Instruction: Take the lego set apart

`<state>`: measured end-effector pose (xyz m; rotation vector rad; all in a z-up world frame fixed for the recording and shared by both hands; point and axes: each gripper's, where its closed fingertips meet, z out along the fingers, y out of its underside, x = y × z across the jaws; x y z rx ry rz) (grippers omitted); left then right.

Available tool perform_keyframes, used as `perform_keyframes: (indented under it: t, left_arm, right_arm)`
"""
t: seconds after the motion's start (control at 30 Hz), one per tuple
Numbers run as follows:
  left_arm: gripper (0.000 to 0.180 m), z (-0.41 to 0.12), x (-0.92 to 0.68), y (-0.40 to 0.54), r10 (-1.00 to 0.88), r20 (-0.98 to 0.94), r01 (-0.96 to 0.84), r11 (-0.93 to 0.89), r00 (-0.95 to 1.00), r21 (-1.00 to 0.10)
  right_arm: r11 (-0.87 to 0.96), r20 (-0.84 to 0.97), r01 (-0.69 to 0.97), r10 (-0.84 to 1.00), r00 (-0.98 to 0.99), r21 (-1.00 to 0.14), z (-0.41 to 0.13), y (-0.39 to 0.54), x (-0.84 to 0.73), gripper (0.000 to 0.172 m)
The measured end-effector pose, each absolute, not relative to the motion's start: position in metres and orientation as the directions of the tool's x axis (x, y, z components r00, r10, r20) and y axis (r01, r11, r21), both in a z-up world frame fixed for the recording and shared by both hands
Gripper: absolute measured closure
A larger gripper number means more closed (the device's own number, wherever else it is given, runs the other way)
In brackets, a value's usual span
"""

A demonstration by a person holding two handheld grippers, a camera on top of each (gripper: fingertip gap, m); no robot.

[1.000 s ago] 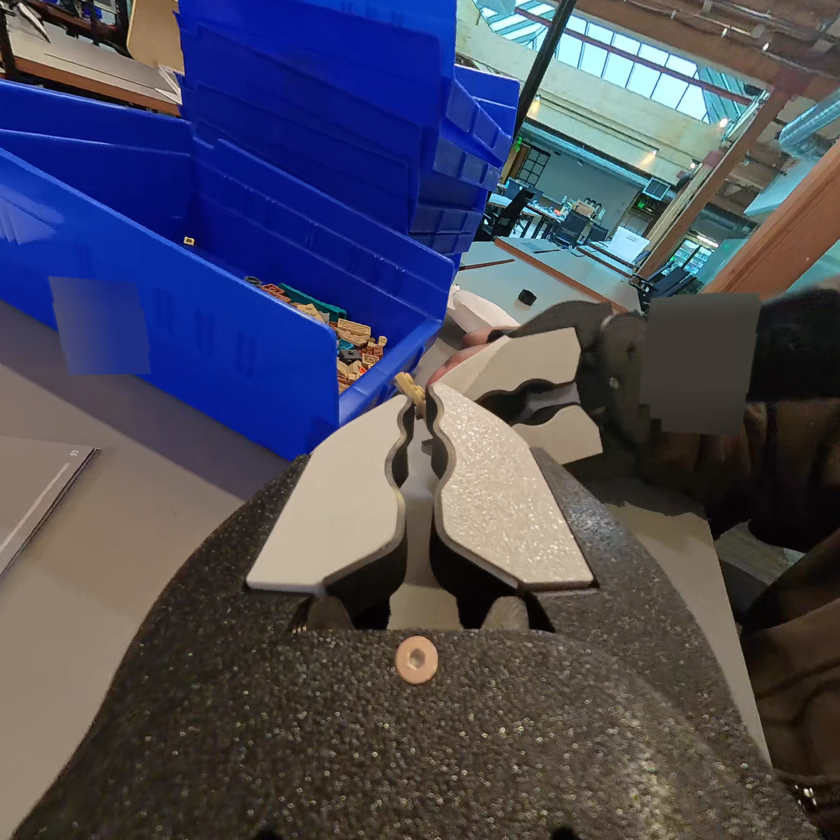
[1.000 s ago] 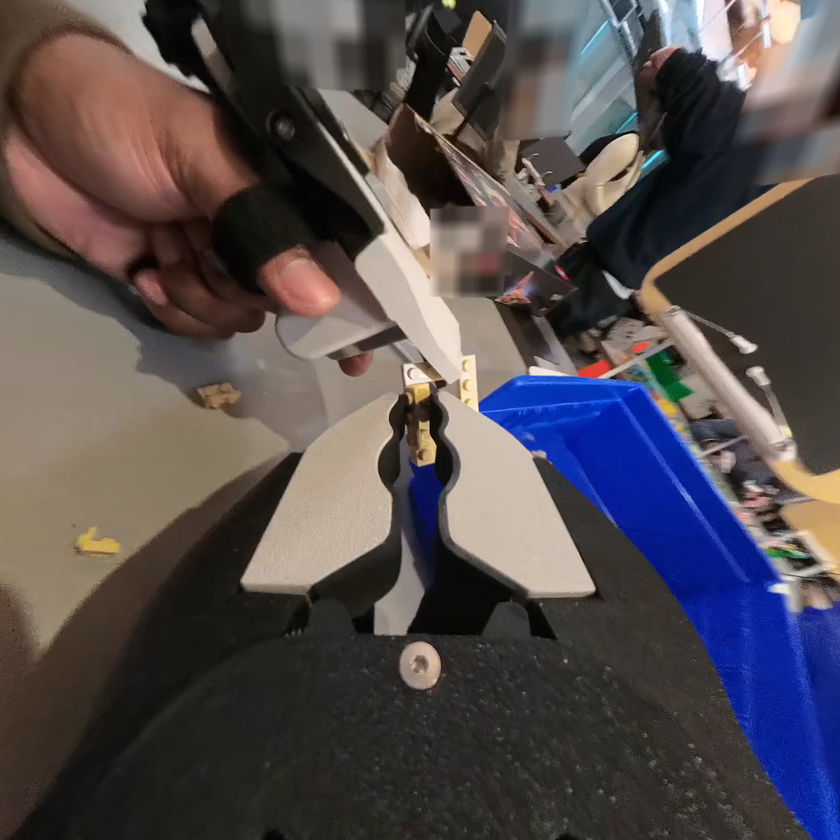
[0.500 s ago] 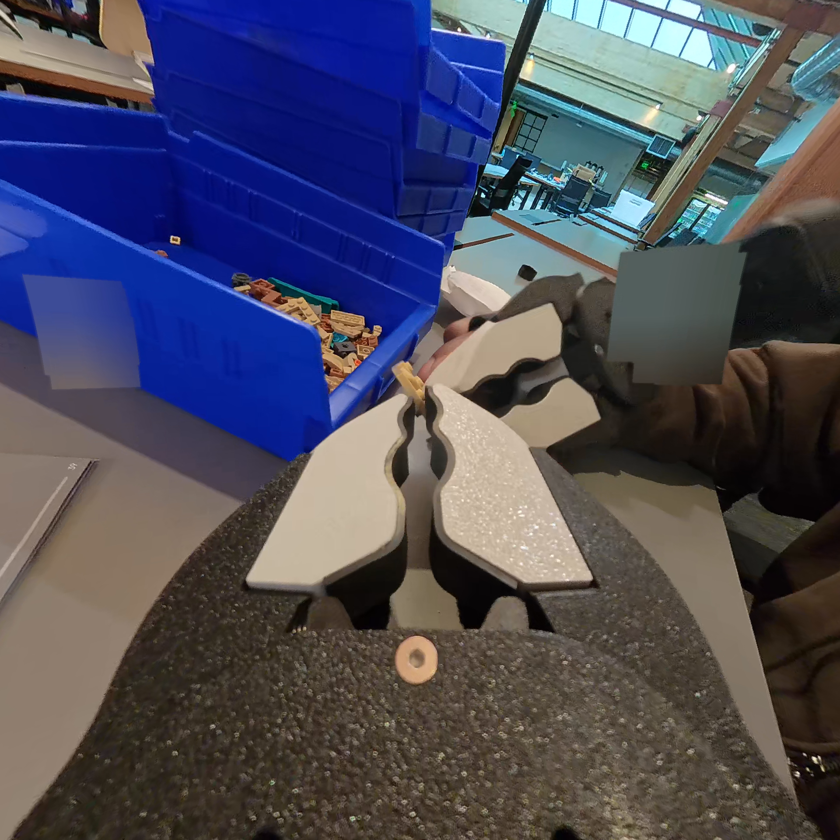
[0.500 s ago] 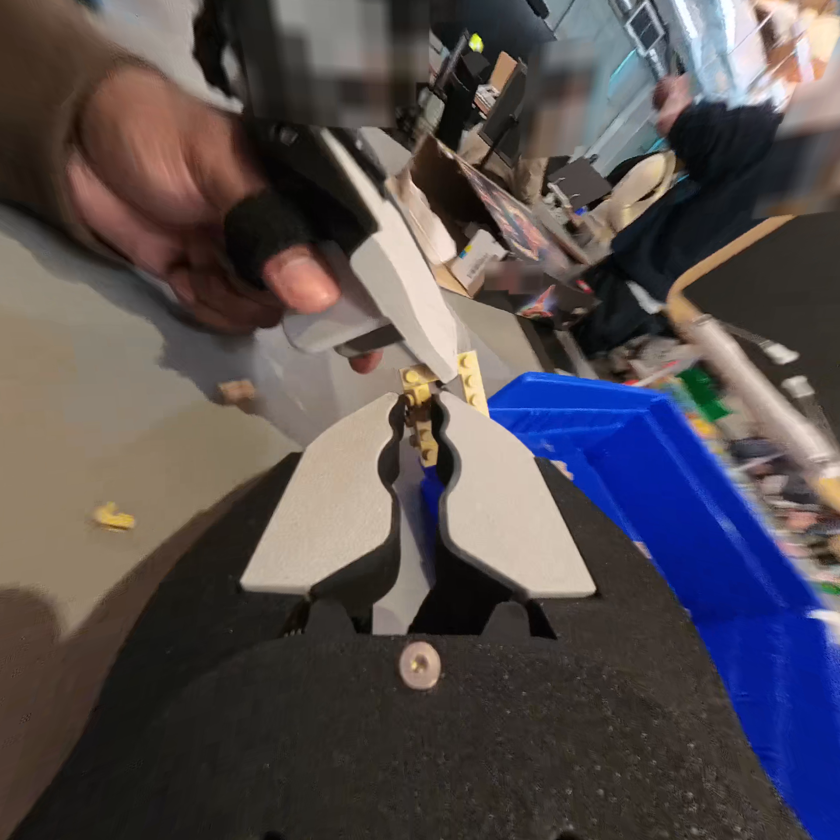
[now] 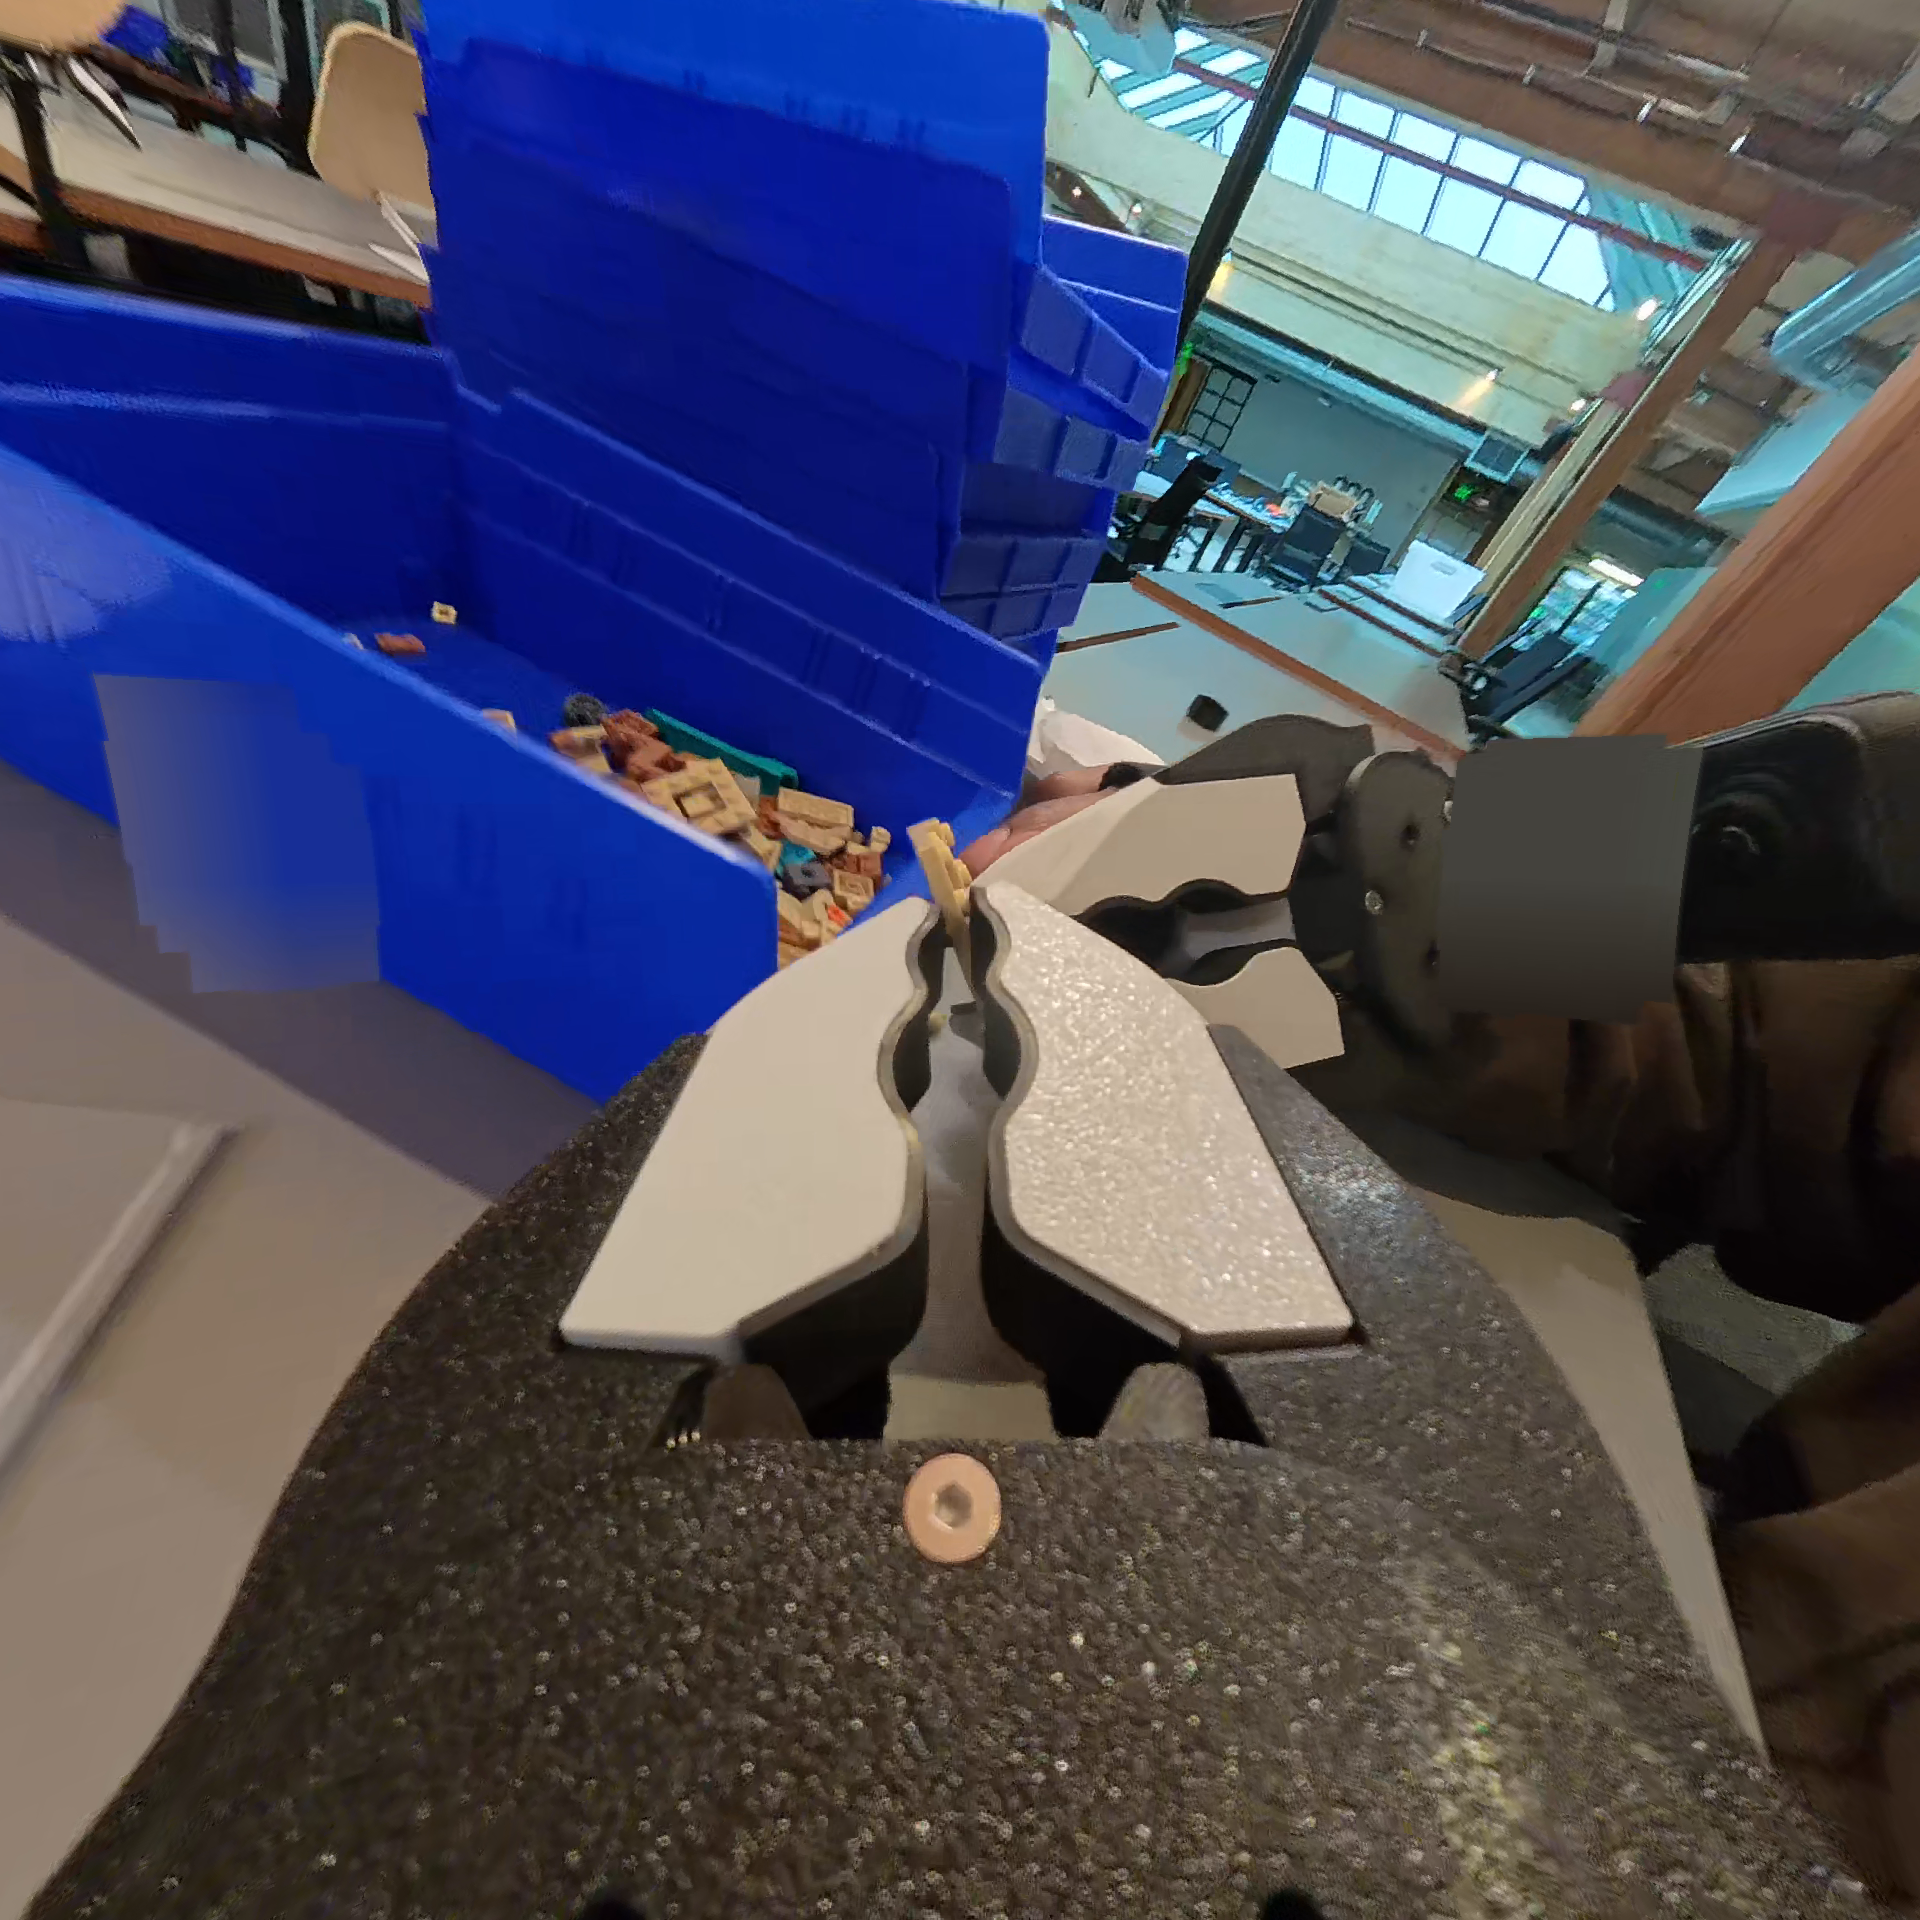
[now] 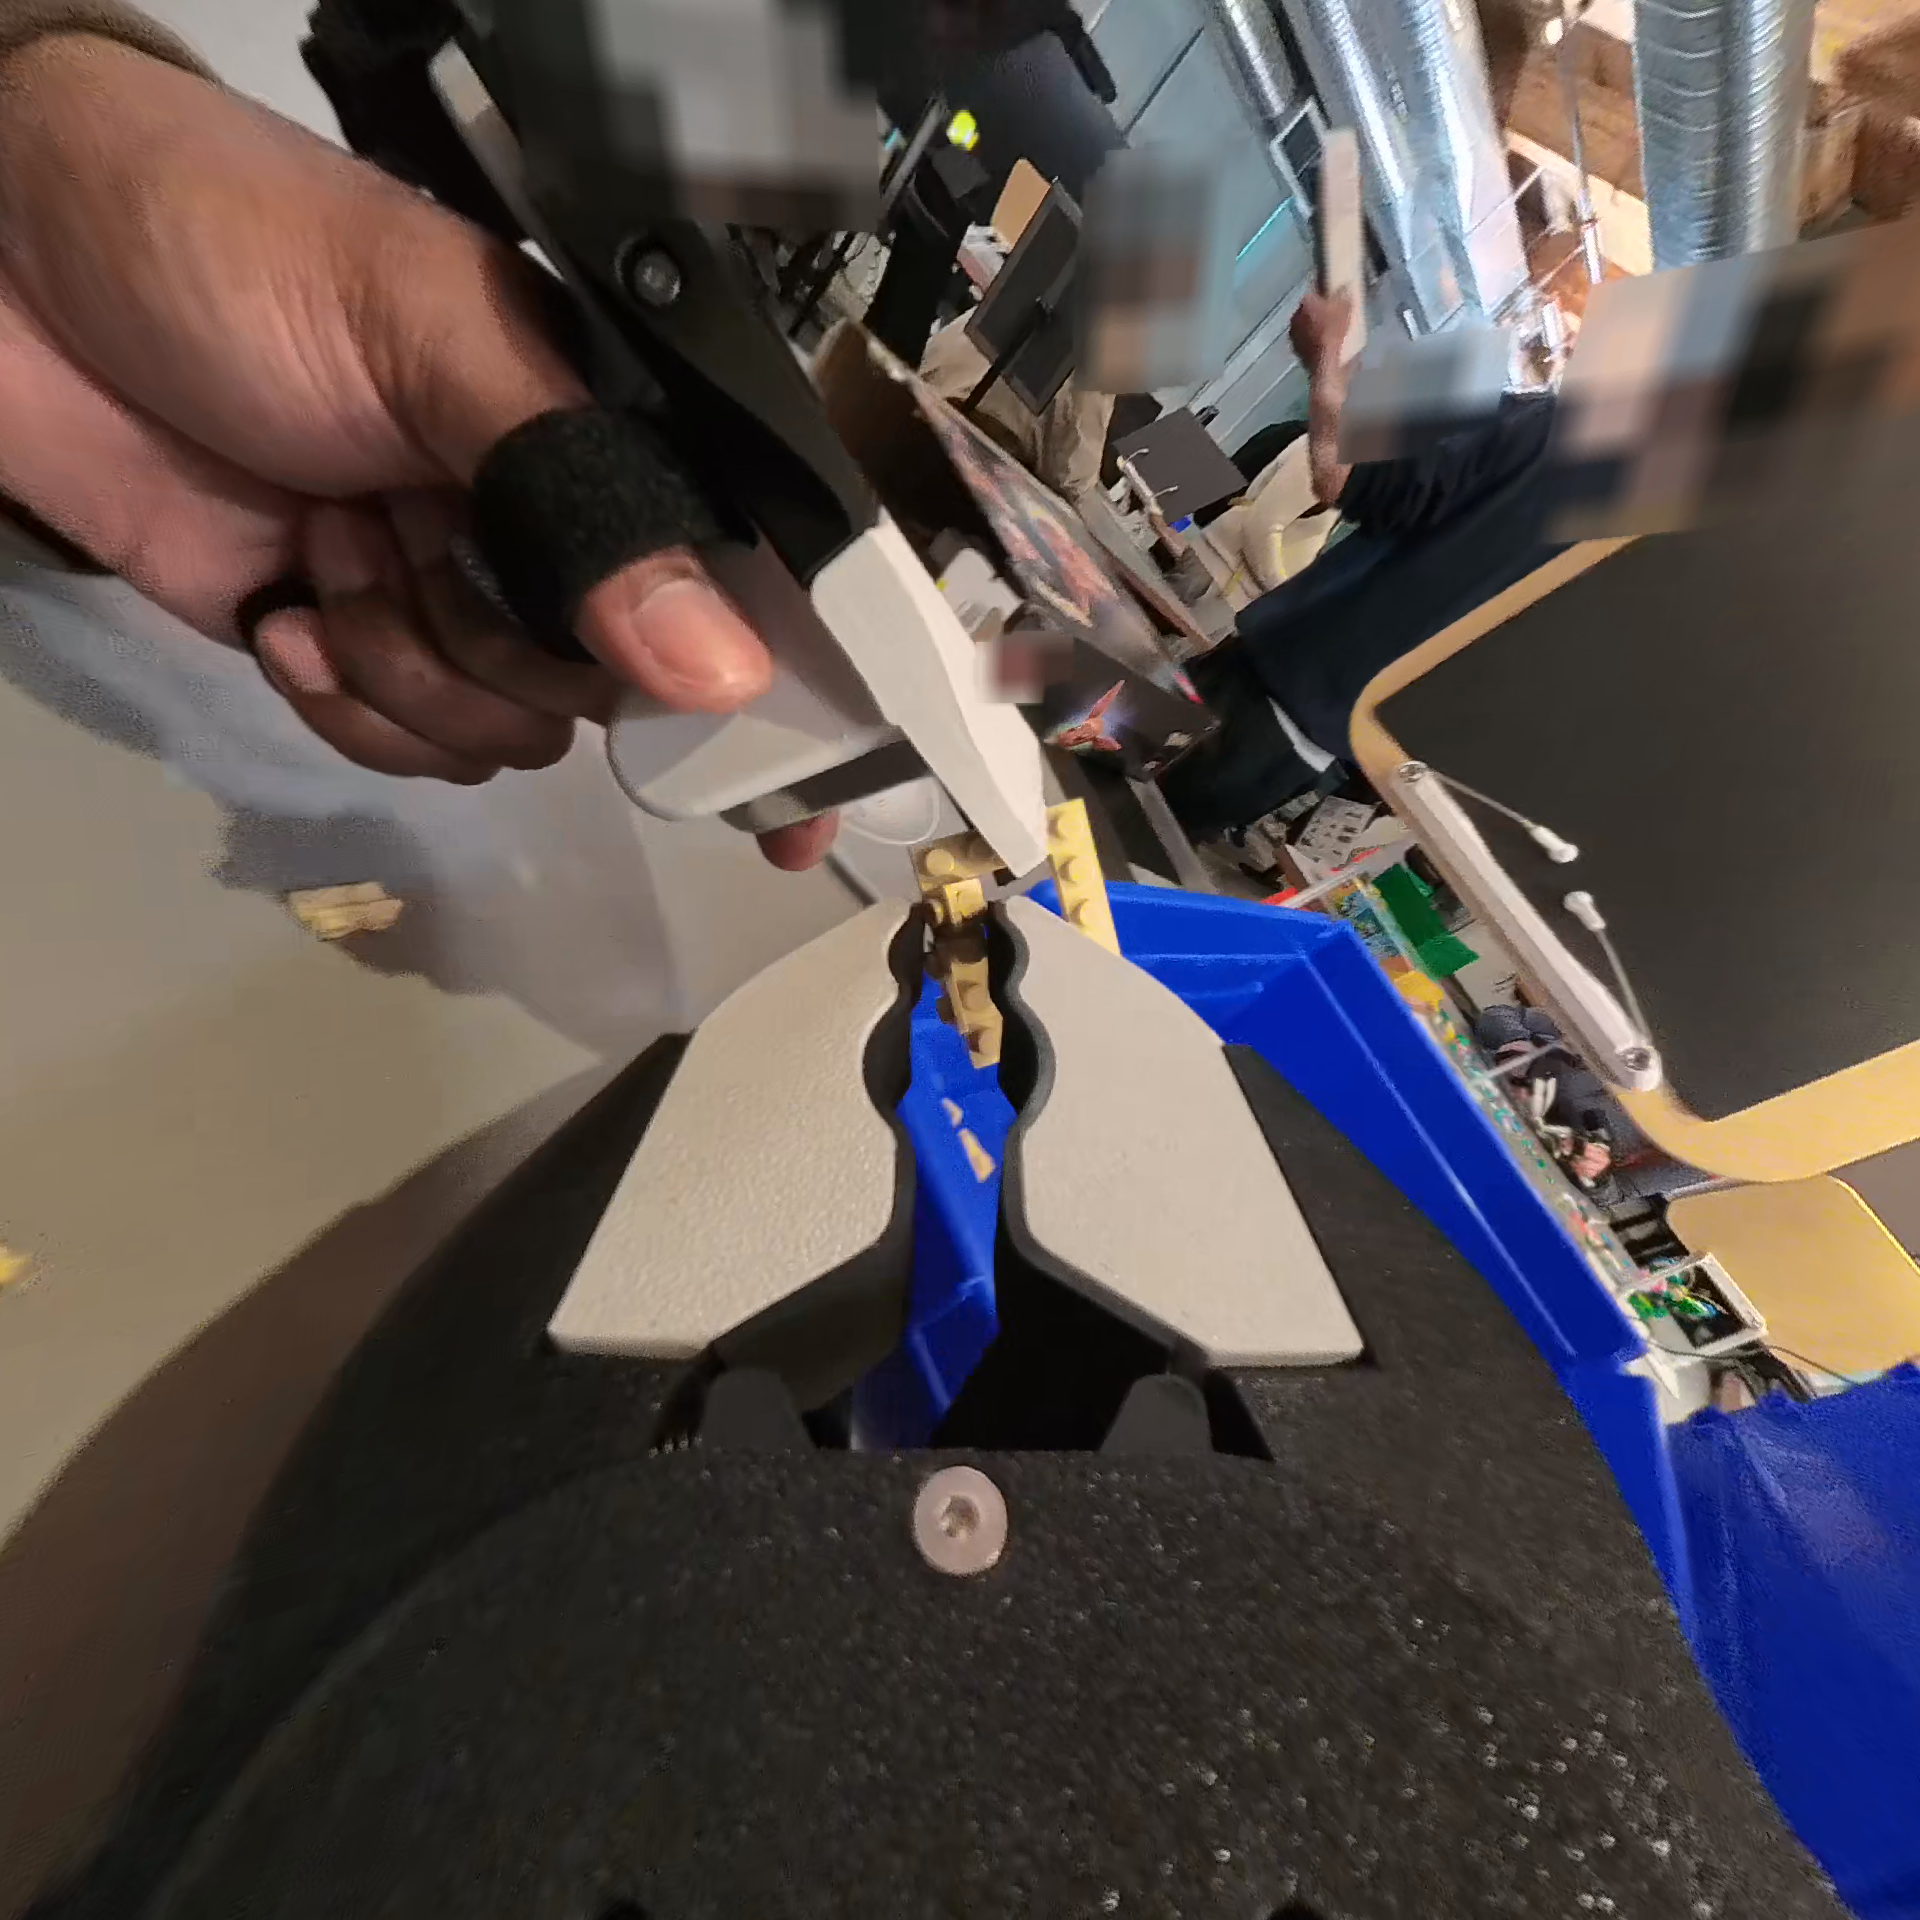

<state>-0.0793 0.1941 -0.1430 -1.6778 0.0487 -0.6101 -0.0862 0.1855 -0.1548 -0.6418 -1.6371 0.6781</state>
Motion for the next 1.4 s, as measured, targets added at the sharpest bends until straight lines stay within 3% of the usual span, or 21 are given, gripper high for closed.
perform_keyframes:
  t: [0.03, 0.3, 0.43, 0.53, 0.77, 0.9, 1.07, 1.4]
  left_arm:
    - [0.176, -0.137, -0.081, 0.199, -0.356, 0.335, 0.277, -0.203, 0.872, -0.939]
    - [0.176, -0.103, -0.11, 0.26, -0.245, 0.047, 0.02, -0.112, 0.968, -0.994]
    - [0.176, -0.103, -0.116, 0.272, -0.238, 0.051, 0.033, -0.08, 0.97, -0.996]
    - [0.176, -0.106, -0.115, 0.27, -0.251, 0.139, 0.117, -0.102, 0.958, -0.988]
    - [0.176, -0.102, -0.114, 0.258, -0.256, 0.393, 0.369, -0.14, 0.883, -0.919]
    - [0.176, -0.102, -0.109, 0.254, -0.263, 0.432, 0.407, -0.147, 0.863, -0.901]
    - [0.176, -0.1, -0.103, 0.251, -0.276, 0.389, 0.361, -0.147, 0.879, -0.921]
    - [0.176, -0.101, -0.102, 0.251, -0.291, 0.179, 0.151, -0.114, 0.94, -0.982]
  right_arm:
    - [0.676, 0.666, 0.035, 0.732, -0.143, -0.736, -0.149, 0.19, -0.088, 0.161]
    - [0.622, 0.626, 0.119, 0.78, 0.0, -0.774, -0.119, 0.255, -0.109, 0.153]
    - [0.632, 0.65, 0.186, 0.758, 0.053, -0.752, -0.124, 0.276, -0.1, 0.149]
    - [0.715, 0.742, 0.203, 0.659, 0.123, -0.668, -0.12, 0.284, -0.094, 0.149]
    - [0.913, 0.946, 0.267, 0.263, 0.187, -0.307, -0.12, 0.265, -0.103, 0.15]
    - [0.92, 0.962, 0.317, 0.164, 0.219, -0.229, -0.118, 0.261, -0.107, 0.149]
    - [0.921, 0.957, 0.309, 0.167, 0.236, -0.237, -0.113, 0.26, -0.106, 0.156]
    - [0.884, 0.902, 0.182, 0.417, 0.112, -0.431, -0.117, 0.256, -0.104, 0.156]
